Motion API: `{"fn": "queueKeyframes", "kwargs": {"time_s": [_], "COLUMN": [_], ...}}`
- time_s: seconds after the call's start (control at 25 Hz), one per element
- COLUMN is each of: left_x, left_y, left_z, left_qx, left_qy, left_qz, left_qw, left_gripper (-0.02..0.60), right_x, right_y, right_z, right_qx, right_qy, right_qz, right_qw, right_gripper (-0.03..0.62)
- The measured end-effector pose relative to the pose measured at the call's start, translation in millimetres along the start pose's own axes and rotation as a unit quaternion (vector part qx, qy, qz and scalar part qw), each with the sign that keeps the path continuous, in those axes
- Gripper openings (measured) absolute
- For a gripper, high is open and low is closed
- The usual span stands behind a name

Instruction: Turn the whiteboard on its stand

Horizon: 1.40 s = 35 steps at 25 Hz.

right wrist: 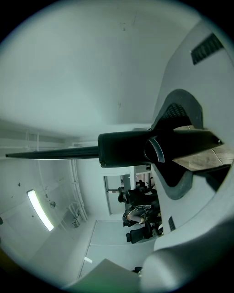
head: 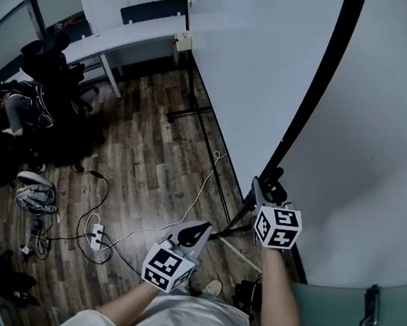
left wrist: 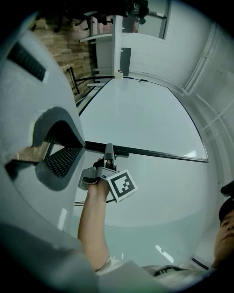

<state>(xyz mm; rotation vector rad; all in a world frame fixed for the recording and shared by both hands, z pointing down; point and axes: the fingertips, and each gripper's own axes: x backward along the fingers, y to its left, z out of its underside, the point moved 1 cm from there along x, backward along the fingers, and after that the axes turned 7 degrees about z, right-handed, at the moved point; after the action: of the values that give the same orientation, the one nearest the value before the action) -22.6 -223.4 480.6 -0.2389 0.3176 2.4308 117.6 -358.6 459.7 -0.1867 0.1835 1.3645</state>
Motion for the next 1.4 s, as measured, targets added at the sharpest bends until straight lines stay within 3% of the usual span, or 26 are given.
{"fn": "queueKeyframes", "kwargs": {"time_s": [0.44, 1.4], "left_x": [9, -6], "left_y": [-20, -92], "left_z": [-1, -25], "left_qx": [0.005, -0.021], "left_qy": [-0.005, 0.001], "left_qz": [0.026, 0.142], "left_qw": [0.9996, 0.9897], "left_gripper": [0.009, 0.009], "right_x": [54, 212], "right_y": [-11, -54], "right_z": [7, 21], "right_qx": [0.0, -0.003], "right_qy": [-0.005, 0.002], "right_qz": [0.015, 0.051], "right_qw": [1.0, 0.999], "right_gripper": [0.198, 0.198]}}
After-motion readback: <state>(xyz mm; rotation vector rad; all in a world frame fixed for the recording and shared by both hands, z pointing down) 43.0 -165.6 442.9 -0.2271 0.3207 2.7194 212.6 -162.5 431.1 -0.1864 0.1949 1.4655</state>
